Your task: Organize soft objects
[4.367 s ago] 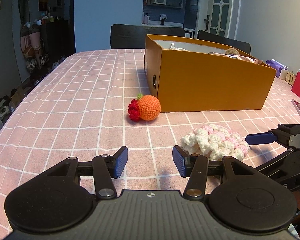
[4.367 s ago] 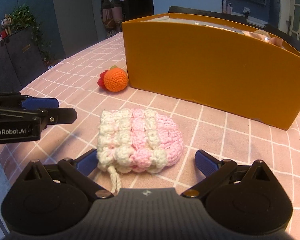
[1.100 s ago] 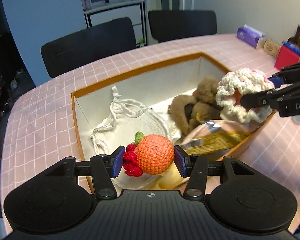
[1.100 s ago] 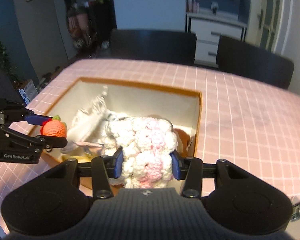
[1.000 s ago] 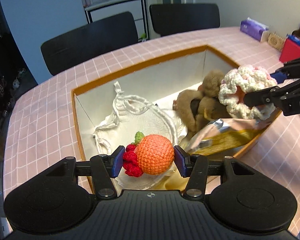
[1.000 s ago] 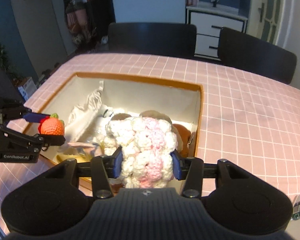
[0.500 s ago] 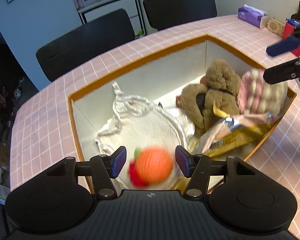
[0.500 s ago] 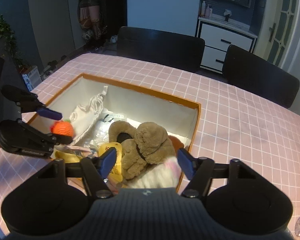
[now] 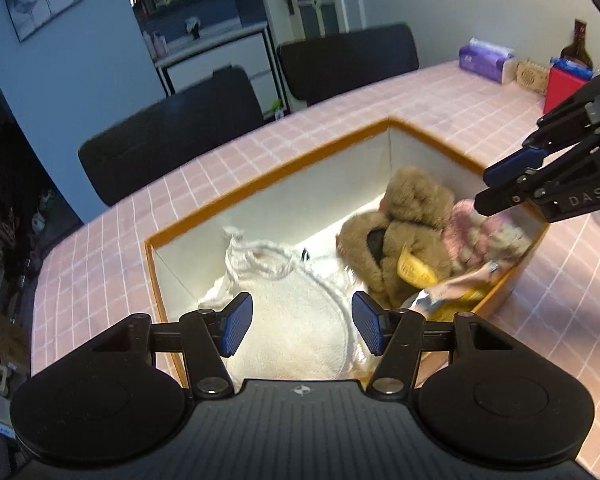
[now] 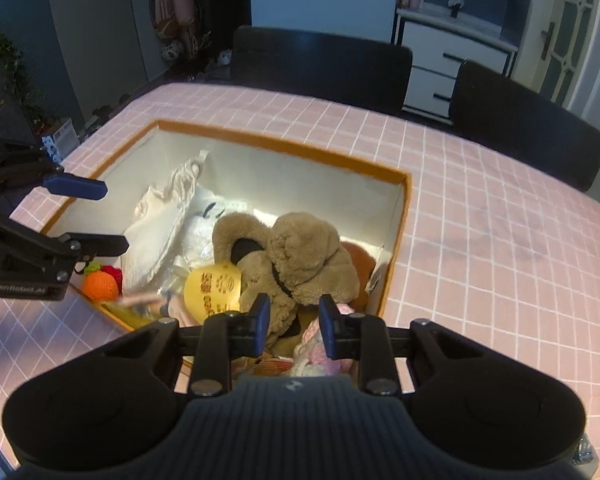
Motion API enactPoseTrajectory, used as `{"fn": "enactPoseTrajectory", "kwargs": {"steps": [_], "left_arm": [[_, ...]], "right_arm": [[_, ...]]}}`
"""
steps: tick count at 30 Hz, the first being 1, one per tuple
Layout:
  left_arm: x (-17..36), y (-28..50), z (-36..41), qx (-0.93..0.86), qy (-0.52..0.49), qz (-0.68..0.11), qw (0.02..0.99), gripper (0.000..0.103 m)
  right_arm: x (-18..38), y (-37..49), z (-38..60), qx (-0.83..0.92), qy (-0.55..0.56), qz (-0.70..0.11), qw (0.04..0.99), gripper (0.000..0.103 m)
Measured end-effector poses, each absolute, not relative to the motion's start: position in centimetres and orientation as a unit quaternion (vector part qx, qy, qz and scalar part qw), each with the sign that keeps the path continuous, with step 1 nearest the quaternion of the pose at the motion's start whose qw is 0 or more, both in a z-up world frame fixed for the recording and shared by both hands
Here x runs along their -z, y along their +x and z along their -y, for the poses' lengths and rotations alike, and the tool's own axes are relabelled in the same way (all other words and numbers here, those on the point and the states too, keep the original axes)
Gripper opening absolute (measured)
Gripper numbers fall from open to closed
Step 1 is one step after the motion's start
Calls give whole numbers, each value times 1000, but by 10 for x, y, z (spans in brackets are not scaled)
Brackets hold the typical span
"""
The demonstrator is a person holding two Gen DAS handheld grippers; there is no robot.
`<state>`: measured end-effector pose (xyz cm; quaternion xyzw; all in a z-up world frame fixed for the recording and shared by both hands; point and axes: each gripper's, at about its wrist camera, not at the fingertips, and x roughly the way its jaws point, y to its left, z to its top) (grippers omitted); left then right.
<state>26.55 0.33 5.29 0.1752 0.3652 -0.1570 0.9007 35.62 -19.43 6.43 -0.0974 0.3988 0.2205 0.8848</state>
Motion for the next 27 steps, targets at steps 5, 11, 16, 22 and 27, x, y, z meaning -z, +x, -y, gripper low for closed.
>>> {"fn": "enactPoseTrajectory", "kwargs": {"steps": [5,11,16,22,27], "left_arm": [[-84,239,-4,160,153,-301,928,68],[-122,190,-5,159,126,-195,960,68],[-136,153,-4,135,105,-124,977,69],[-135,119,0,104,89,-64,989,84],[-123,92,7,55,88,-10,995,95]], "right_arm": [[-95,330,200,-208,-90,-353,908,27],[-134,281,203,-204,-81,-284,933,38],[-150,237,205,-203,-67,-240,947,48],[-151,174,205,-173,-87,-161,968,64],[-135,135,203,-161,-81,-107,978,84]]}}
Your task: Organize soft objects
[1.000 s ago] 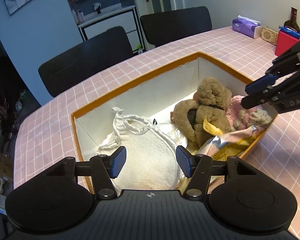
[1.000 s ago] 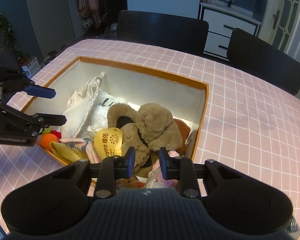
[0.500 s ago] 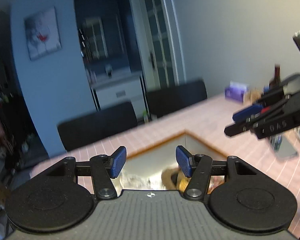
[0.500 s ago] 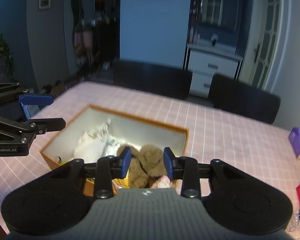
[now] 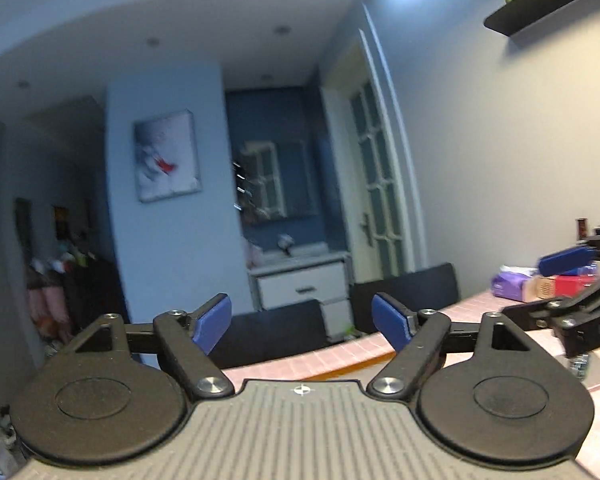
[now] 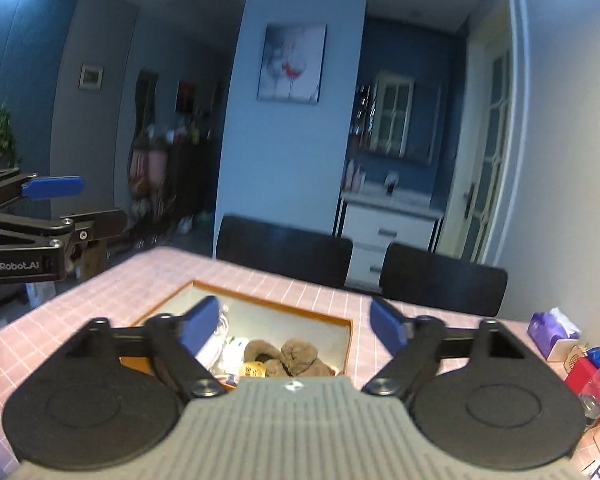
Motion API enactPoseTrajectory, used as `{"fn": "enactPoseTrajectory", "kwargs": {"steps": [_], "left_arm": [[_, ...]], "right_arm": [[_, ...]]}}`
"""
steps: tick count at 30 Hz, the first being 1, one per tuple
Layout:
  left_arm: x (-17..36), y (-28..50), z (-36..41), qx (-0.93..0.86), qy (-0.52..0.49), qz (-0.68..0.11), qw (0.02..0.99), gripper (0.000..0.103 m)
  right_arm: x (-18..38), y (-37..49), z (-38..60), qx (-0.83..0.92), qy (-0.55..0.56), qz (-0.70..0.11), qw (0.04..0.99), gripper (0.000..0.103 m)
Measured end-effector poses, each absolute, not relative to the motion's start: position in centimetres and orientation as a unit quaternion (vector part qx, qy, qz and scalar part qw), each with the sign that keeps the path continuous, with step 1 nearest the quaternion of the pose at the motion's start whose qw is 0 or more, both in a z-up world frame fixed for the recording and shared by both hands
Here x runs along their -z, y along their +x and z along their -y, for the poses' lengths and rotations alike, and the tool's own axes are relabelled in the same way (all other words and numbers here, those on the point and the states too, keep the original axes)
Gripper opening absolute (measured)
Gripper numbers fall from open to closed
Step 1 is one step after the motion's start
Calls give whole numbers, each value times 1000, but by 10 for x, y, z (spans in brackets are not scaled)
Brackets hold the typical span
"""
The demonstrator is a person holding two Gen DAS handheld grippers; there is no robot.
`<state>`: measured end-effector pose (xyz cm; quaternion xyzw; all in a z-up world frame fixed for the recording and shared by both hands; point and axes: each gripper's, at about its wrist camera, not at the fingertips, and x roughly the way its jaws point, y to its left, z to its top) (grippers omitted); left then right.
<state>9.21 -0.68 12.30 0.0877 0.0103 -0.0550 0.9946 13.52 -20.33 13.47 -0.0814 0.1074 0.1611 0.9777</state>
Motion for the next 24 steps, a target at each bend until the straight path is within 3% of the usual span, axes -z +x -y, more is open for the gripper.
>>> {"fn": "enactPoseTrajectory", "kwargs": {"steps": [6,15,24], "left_arm": [[-94,77,7,27,69,-27,997,97],[-35,79,-7,-45,-13,-129,990,97],[-23,60,-7,-52,-4,-187,981,97]], "right_arm": [[-103,113,196,-146,-72,-90,982,92],[-42,95,185,-81,-47,-118,989,93],[-9,95,198,-57,19,-190,980,94]]}}
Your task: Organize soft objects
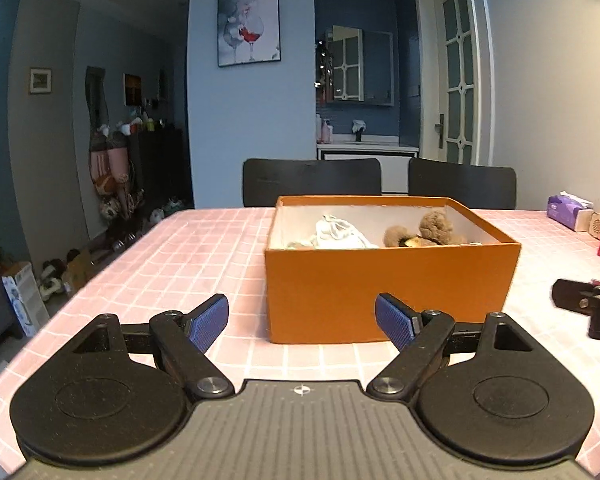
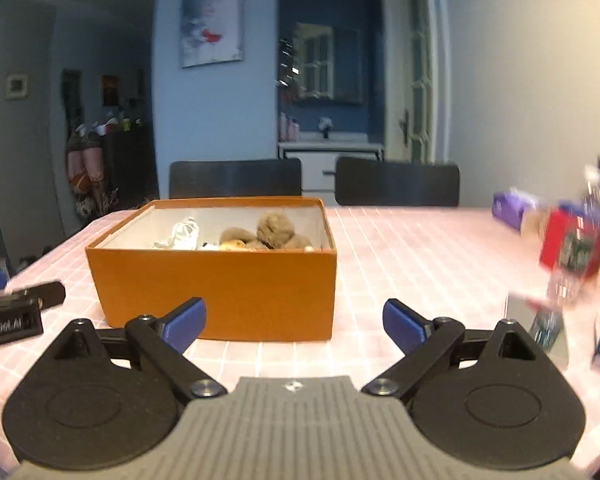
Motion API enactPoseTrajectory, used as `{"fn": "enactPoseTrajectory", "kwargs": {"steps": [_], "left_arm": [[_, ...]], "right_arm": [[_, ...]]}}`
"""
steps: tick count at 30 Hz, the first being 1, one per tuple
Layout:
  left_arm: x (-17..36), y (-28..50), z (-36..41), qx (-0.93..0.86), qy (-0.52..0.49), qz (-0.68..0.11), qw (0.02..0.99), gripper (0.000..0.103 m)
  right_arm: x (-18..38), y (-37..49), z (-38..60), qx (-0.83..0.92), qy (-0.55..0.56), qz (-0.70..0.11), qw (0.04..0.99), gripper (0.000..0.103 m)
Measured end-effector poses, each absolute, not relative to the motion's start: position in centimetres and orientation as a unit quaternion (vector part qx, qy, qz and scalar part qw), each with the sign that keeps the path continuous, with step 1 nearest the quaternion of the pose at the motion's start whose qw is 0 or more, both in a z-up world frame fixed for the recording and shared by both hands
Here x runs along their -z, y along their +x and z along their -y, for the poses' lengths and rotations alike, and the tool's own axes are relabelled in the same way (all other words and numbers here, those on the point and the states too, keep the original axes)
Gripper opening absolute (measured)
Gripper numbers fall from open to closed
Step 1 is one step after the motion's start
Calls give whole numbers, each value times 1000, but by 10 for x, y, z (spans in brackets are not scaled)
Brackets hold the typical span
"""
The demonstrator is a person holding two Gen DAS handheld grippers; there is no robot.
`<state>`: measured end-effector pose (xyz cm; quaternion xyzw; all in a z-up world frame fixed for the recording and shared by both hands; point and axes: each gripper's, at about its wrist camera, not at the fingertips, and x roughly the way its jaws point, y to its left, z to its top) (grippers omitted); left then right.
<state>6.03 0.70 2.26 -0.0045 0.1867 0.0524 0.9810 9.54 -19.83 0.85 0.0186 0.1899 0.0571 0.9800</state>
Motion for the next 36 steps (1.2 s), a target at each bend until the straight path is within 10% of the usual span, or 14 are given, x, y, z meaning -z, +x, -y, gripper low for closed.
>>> {"fn": "enactPoseTrajectory", "kwargs": {"steps": [36], "left_arm": [[-16,76,4,-57,1,-215,975,97]], "right_arm": [[-10,107,195,-54,-5,-184,982,96]]}}
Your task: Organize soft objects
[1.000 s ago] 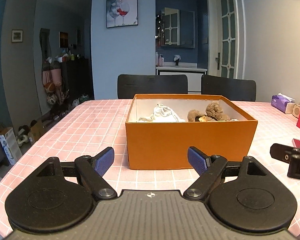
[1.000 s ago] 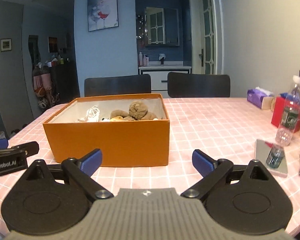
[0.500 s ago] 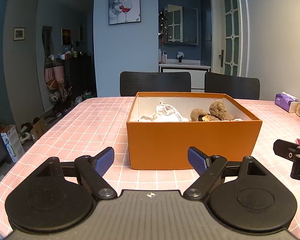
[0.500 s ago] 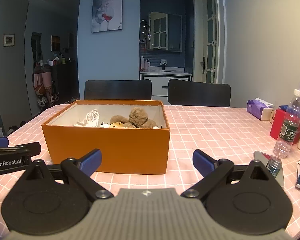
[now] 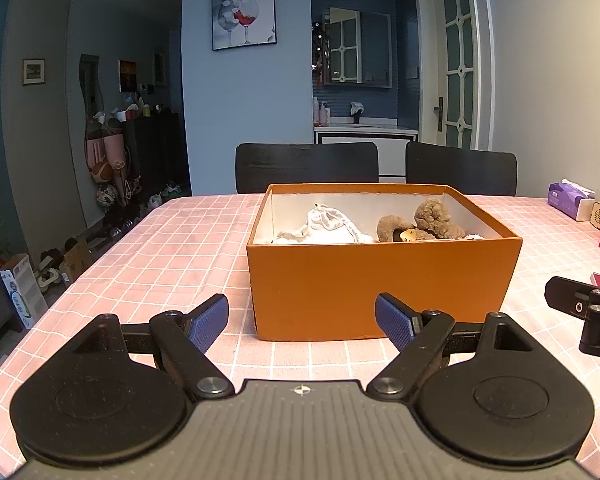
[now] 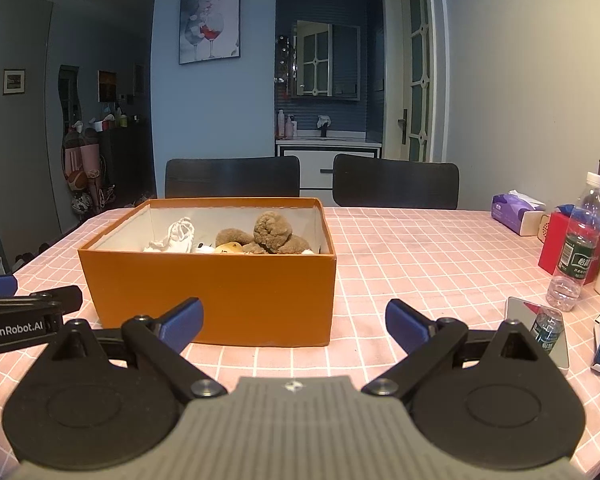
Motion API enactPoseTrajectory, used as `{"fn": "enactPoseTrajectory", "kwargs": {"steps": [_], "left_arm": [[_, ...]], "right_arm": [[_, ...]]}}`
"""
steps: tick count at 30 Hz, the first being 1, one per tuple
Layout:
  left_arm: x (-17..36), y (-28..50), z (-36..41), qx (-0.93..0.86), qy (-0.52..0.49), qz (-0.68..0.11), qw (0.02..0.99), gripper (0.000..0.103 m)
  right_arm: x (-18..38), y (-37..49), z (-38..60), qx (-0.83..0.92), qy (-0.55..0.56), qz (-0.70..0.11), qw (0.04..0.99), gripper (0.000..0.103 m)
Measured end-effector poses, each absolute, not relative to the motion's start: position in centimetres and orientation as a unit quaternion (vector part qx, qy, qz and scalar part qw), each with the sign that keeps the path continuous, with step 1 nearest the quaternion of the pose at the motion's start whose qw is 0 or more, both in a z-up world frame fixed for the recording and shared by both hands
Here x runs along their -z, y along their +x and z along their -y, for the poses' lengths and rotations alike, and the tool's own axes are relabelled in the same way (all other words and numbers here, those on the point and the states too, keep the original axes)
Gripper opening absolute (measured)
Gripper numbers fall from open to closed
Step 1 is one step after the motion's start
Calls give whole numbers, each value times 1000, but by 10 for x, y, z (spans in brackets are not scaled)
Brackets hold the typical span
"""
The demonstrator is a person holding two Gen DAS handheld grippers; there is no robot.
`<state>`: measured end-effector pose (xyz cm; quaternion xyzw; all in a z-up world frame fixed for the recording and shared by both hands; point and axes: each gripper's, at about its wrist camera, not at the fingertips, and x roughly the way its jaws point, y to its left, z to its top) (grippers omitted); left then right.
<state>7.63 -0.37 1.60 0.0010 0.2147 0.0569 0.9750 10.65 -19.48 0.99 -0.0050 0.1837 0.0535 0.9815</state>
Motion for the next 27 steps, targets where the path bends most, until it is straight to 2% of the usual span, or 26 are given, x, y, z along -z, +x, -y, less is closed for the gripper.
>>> {"fn": "enactPoseTrajectory", "kwargs": {"steps": [27], "left_arm": [[-15,74,2,-57,-7,-217,974,97]], "right_arm": [[-8,107,194,-56,-5,-185,981,96]]}}
